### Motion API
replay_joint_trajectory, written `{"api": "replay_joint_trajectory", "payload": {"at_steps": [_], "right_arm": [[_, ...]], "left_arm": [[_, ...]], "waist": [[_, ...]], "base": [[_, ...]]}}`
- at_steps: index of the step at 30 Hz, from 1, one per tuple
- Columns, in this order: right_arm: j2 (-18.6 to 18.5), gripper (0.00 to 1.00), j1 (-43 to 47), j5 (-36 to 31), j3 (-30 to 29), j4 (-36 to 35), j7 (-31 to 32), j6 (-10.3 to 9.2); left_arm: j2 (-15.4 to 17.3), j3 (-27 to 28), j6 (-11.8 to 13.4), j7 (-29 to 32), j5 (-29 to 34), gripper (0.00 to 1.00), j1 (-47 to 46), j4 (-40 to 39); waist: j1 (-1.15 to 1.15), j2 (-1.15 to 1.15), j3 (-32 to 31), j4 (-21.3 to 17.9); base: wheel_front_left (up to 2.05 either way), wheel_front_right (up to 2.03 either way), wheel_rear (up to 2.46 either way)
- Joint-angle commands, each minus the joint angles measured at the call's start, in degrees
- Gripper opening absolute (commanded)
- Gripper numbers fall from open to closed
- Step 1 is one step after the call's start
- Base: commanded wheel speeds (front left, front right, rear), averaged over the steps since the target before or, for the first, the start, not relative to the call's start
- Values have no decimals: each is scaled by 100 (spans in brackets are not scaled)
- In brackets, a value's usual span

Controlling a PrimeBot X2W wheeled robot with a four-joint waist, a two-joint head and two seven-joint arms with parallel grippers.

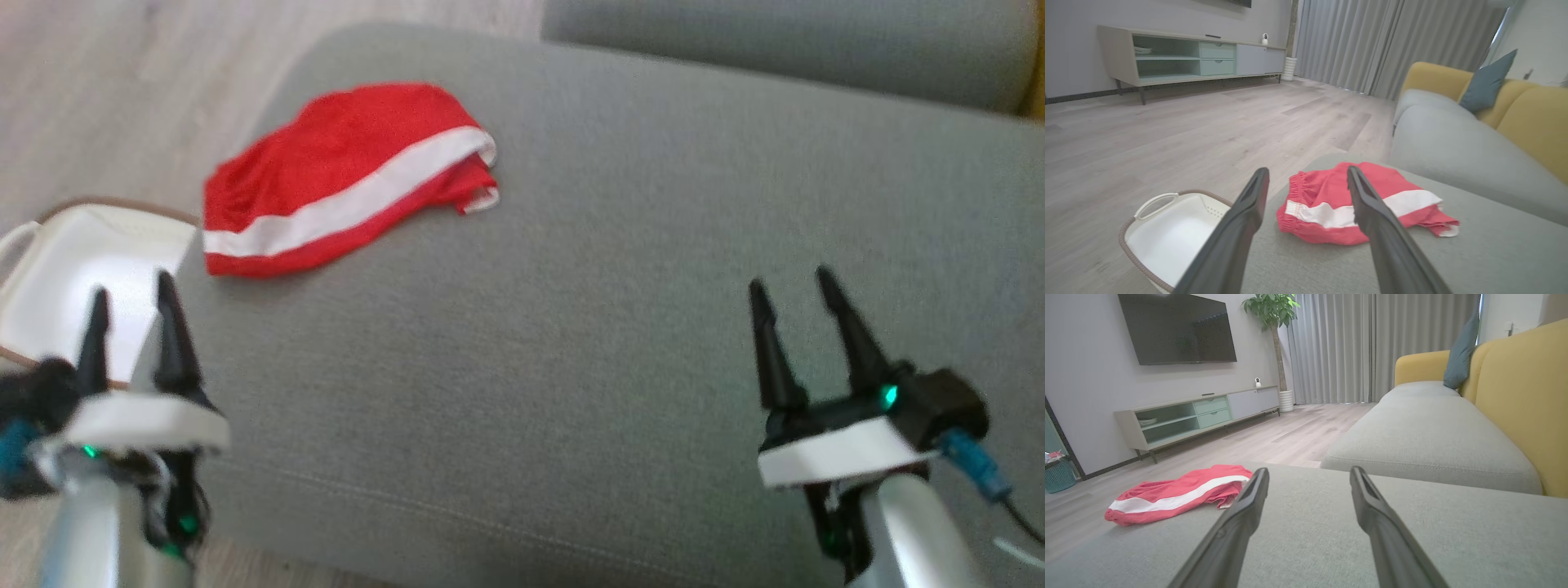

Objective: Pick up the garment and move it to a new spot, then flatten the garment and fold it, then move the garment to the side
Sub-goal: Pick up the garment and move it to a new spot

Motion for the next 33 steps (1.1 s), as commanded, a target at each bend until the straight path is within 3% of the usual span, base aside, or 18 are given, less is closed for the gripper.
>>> {"api": "replay_joint_trajectory", "payload": {"at_steps": [1,11,14,21,28,29,30,33], "right_arm": [[-21,100,-263,-64,85,-275,8,-5],[-21,100,-552,-477,-179,-1313,411,-5],[-21,100,-583,-534,-181,-1558,518,-5],[-21,100,-619,-622,-120,-1938,704,-5],[-21,100,-604,-662,-133,-2050,755,-5],[-21,100,-598,-662,-132,-2048,750,-5],[-21,100,-592,-655,-136,-2038,745,-5],[-21,100,-563,-593,-156,-1946,704,-5]], "left_arm": [[260,259,-4,18,36,100,-425,-23],[1287,-24,-375,1627,-61,100,-2243,2031],[1521,-172,-433,1831,-11,100,-2658,2563],[1813,-320,-478,2070,-20,100,-3399,3745],[1892,-458,-497,2241,-15,100,-3761,4534],[1897,-507,-504,2246,-7,34,-3800,4614],[1898,-560,-512,2208,1,0,-3829,4667],[1892,-762,-527,1962,58,0,-3858,4729]], "waist": [[-1,0,402,-242],[-1,0,1286,-618],[-1,0,1453,-701],[-1,0,1766,-866],[-1,0,1899,-960],[-1,0,1901,-971],[-1,0,1889,-979],[-1,0,1768,-995]], "base": [[0,0,0],[0,0,0],[0,0,0],[0,0,0],[0,0,0],[0,0,0],[0,0,0],[0,0,0]]}}
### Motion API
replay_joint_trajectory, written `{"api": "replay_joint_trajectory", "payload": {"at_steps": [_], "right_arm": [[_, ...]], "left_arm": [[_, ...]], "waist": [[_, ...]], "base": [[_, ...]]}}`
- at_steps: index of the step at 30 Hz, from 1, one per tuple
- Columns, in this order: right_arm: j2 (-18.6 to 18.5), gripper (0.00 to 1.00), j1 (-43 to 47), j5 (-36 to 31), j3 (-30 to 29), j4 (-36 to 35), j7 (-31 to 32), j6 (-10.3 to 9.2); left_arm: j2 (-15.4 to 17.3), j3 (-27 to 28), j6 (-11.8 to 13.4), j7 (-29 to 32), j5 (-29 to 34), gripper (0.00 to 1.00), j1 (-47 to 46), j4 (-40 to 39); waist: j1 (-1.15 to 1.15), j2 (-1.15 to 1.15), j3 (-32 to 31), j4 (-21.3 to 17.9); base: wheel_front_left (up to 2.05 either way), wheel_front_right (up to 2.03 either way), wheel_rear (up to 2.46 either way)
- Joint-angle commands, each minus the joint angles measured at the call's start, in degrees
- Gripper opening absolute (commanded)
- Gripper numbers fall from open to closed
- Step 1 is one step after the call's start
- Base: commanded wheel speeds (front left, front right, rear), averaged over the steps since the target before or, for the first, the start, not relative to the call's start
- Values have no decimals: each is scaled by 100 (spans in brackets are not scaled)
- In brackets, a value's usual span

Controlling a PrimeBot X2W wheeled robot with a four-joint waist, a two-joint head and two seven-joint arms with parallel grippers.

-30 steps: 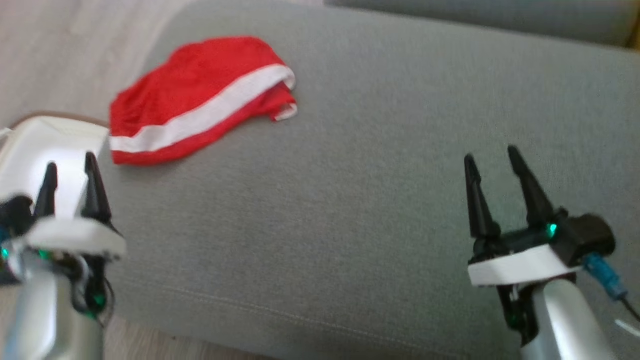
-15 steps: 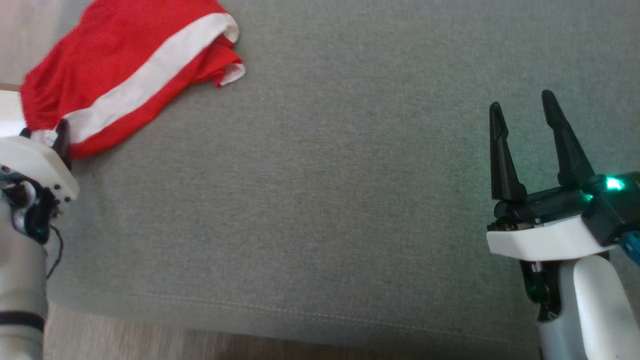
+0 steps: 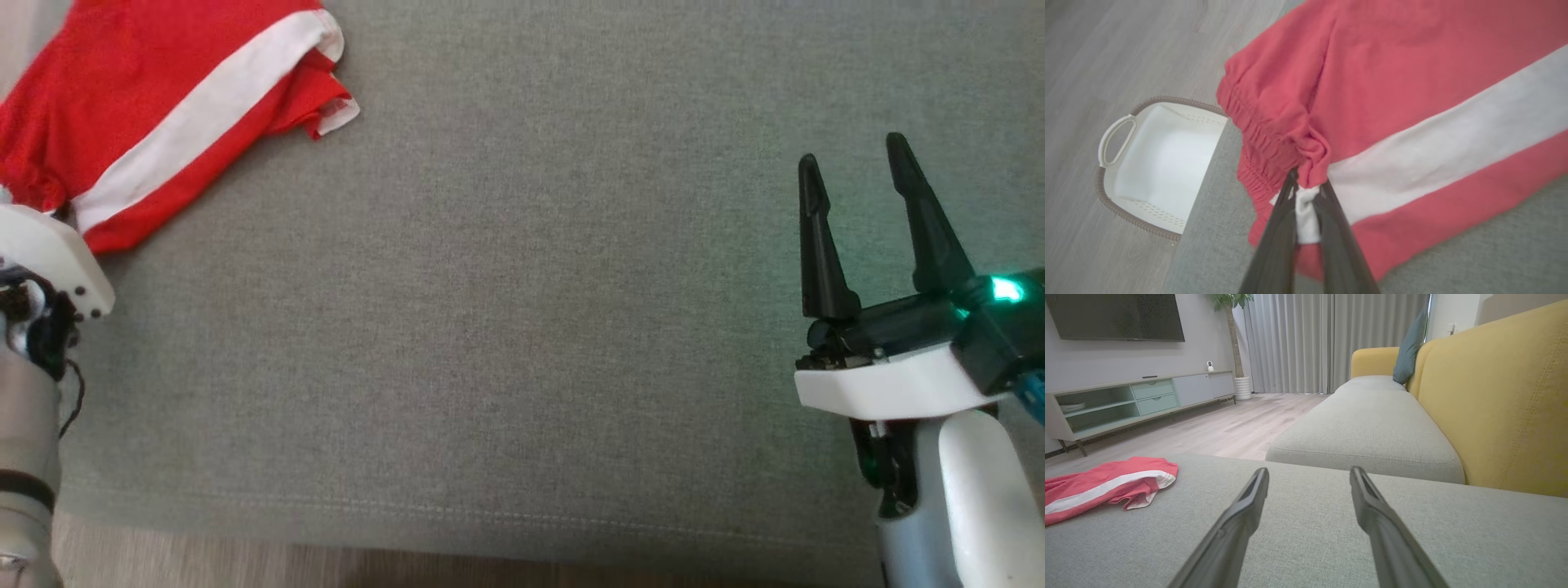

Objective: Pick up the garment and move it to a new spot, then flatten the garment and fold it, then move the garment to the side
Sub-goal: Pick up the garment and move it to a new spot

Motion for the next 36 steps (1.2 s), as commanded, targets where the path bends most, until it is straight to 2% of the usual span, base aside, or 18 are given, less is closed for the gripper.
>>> {"api": "replay_joint_trajectory", "payload": {"at_steps": [1,7,10,15,21,24,26,32,36], "right_arm": [[-11,100,-47,42,113,-141,-48,-5],[-11,100,-27,321,120,214,-229,-5],[-11,100,8,455,125,423,-328,-5],[-11,100,77,718,147,723,-510,-5],[-11,100,74,977,142,1005,-674,-5],[-11,100,40,1059,112,1130,-722,-5],[-11,100,2,1136,110,1234,-756,-5],[-11,100,-60,1229,120,1335,-787,-5],[-11,100,-78,1259,80,1320,-792,-5]], "left_arm": [[351,53,-28,-169,61,0,-87,-91],[229,-319,-33,-1167,26,0,-168,-522],[200,-654,-34,-1425,-101,0,-161,-935],[139,-1108,-34,-1504,-332,0,-139,-1803],[-123,-1380,-34,-1164,-642,0,10,-3029],[-343,-1460,-3,-885,-768,0,57,-3621],[-654,-1539,98,-648,-905,0,48,-4126],[-1451,-1618,365,-489,-1296,0,-88,-4827],[-1660,-1652,541,-497,-1533,0,1,-5101]], "waist": [[0,0,-114,-10],[0,0,-660,-135],[0,0,-935,-271],[0,0,-1321,-542],[0,0,-1655,-927],[0,0,-1734,-1121],[0,0,-1783,-1301],[0,0,-1807,-1584],[0,0,-1791,-1660]], "base": [[0,0,0],[0,0,0],[0,0,0],[0,0,0],[0,0,0],[0,0,0],[0,0,0],[0,0,0],[0,0,0]]}}
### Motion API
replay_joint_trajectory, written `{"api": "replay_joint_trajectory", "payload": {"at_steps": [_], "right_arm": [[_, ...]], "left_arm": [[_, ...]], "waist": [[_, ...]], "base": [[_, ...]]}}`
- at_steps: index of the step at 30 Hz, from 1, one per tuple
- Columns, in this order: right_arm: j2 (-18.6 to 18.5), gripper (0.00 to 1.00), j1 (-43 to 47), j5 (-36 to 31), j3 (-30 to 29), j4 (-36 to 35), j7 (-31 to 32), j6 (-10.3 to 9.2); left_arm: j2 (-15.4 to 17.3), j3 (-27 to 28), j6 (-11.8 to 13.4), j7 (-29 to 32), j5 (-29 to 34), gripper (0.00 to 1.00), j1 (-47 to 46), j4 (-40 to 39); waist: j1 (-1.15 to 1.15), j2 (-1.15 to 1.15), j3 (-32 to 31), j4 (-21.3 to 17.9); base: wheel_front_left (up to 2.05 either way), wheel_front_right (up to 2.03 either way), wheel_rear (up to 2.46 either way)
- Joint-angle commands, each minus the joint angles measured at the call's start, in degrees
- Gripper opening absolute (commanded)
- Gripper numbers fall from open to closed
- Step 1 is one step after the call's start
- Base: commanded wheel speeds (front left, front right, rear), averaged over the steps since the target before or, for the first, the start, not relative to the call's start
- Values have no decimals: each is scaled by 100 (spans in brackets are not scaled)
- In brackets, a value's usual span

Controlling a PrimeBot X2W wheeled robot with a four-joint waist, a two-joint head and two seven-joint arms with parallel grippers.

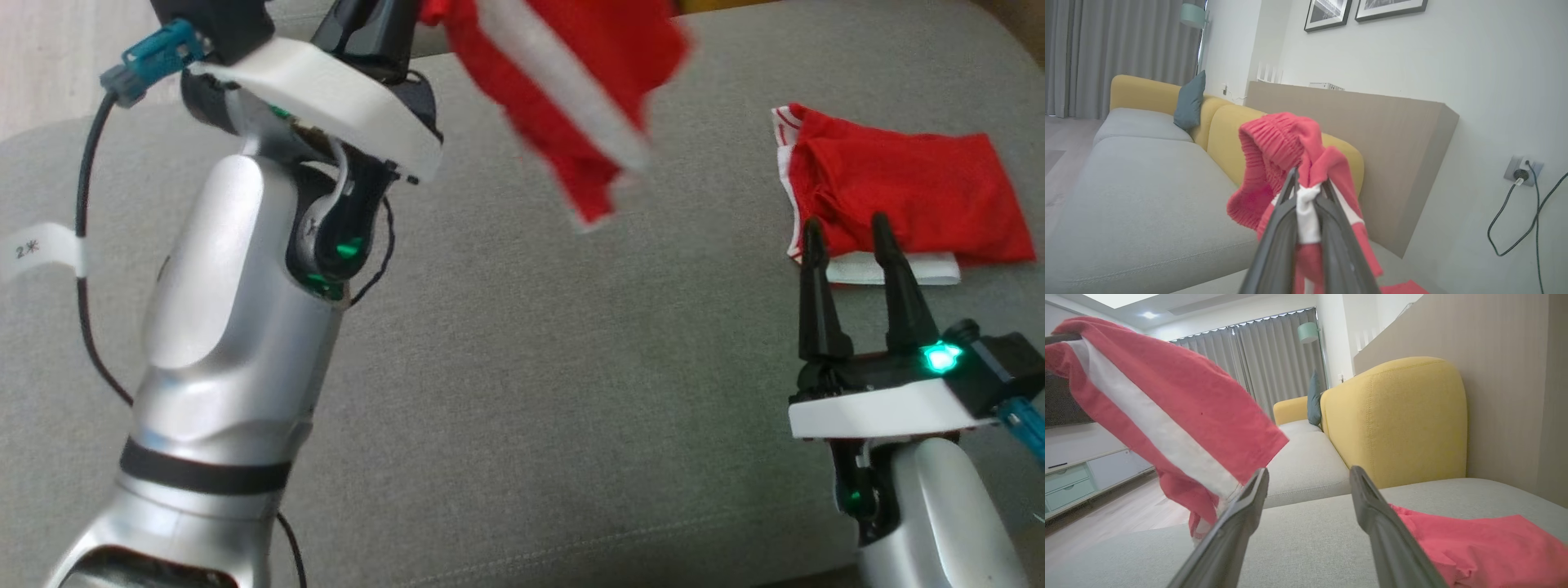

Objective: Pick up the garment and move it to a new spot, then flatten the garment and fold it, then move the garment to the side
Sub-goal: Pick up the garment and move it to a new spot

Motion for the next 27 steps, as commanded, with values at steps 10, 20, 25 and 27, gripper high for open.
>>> {"api": "replay_joint_trajectory", "payload": {"at_steps": [10,20,25,27], "right_arm": [[-15,100,-266,50,18,-302,-60,-5],[-15,100,-328,-102,59,-199,-61,-5],[-15,100,-288,-144,95,-98,-61,-5],[-15,100,-263,-156,91,-67,-61,-5]], "left_arm": [[210,-319,388,-463,184,0,1082,72],[599,-635,483,-1285,889,0,1326,1604],[660,-774,579,-1401,1135,100,1240,2156],[646,-789,610,-1440,1169,100,1235,2281]], "waist": [[0,0,281,-21],[0,0,341,166],[0,0,218,237],[0,0,161,271]], "base": [[0,0,0],[0,0,0],[0,0,0],[0,0,0]]}}
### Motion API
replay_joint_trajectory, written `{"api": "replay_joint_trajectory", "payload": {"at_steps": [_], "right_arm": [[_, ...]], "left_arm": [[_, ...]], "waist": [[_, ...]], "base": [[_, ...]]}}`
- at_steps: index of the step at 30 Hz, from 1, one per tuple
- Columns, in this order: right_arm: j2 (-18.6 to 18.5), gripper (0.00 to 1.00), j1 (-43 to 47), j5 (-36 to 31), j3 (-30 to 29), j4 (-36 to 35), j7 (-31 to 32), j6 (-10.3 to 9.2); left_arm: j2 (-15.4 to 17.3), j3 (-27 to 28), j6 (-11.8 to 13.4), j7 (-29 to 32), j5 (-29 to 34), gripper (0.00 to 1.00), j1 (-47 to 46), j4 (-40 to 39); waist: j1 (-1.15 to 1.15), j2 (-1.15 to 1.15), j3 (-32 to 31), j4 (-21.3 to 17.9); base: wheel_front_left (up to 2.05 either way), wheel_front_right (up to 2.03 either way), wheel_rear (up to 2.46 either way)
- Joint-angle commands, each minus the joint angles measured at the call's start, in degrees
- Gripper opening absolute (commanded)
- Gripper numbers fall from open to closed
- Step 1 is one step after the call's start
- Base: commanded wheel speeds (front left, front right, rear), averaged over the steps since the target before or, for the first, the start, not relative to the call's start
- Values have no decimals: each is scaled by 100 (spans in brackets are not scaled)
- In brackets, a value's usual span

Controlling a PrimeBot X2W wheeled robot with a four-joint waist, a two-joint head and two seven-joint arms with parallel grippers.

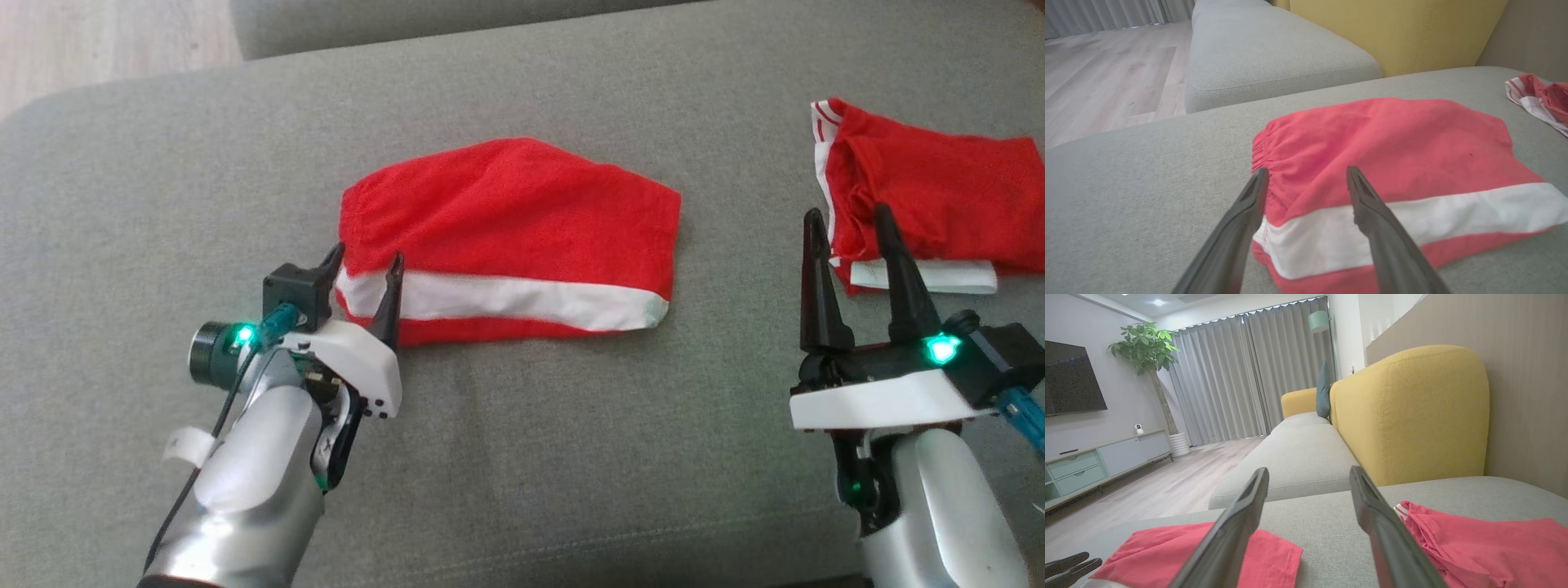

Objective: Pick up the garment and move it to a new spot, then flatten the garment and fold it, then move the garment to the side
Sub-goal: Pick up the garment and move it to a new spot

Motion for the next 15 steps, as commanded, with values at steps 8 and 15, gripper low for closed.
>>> {"api": "replay_joint_trajectory", "payload": {"at_steps": [8,15], "right_arm": [[-16,100,-43,-81,94,-119,-52,-5],[-16,100,99,-166,46,-120,-52,-5]], "left_arm": [[221,519,247,-156,-49,100,-155,-437],[359,1061,381,-161,-21,100,508,-1643]], "waist": [[0,0,-214,179],[0,0,-385,377]], "base": [[0,0,0],[0,0,0]]}}
